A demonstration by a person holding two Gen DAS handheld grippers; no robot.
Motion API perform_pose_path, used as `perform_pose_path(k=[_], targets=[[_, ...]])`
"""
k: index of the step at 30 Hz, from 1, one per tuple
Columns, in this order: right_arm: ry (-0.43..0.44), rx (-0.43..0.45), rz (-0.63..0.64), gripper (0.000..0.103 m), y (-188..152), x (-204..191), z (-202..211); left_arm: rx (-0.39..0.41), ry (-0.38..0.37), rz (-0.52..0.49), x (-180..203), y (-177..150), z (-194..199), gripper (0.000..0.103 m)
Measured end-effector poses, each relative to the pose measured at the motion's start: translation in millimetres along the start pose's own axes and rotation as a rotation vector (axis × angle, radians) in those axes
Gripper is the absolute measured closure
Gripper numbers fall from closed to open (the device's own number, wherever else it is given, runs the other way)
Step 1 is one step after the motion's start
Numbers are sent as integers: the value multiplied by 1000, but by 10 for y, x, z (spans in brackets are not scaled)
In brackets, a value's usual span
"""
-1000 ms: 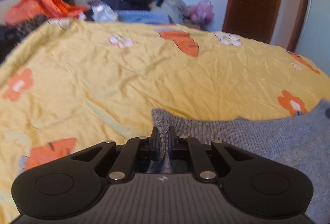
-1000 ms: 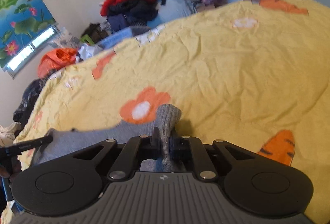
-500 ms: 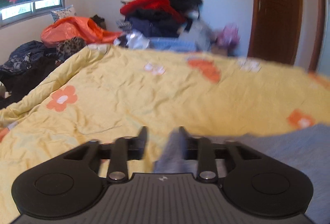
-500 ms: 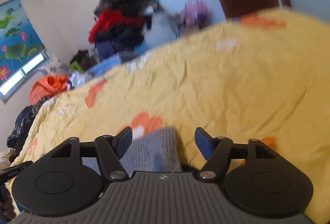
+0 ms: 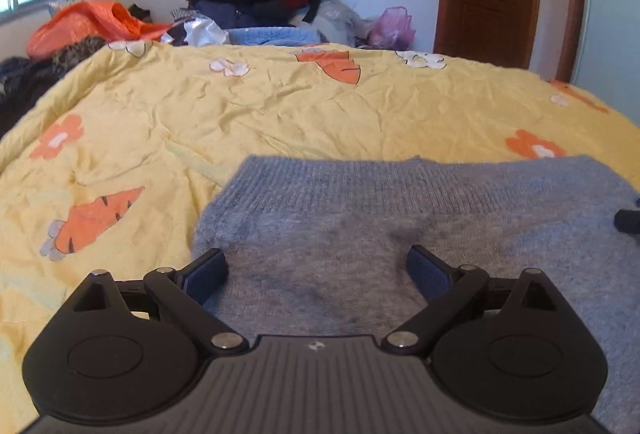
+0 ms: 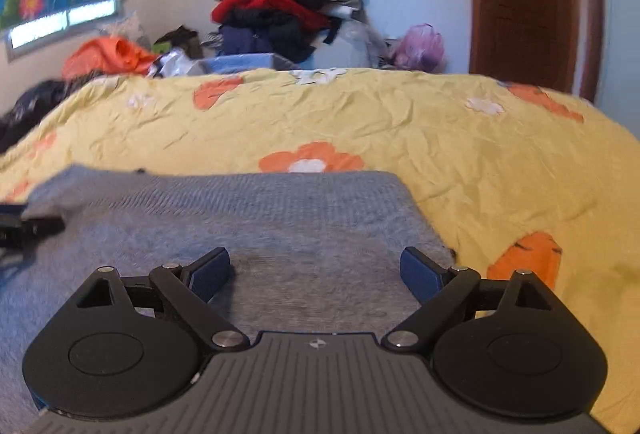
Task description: Fold small clothes
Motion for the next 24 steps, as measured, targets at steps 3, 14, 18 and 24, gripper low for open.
perform_pose_path(k=[3, 14, 18, 24], targets=[[-6, -40, 93, 1, -40, -153, -73, 3, 36, -44, 77, 5, 0, 3], [-2, 37, 208, 1, -1, -617, 547, 10, -42, -90, 567, -187, 853, 5], [22, -46, 176, 1, -264, -420, 433, -30, -88, -82, 426, -360, 852, 3], [19, -70, 211, 1, -245, -421, 559, -57, -108, -148, 324, -355, 934, 3]])
Point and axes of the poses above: each gripper's, at about its wrist camera, not at the fingertips, and z roughly against the way its jaws point, x to its right, y to its top, the point moved 4 cm from there along -z, roughly the way its jaws point, and after that the axes turned 14 degrees about x, right-handed, at the moved point
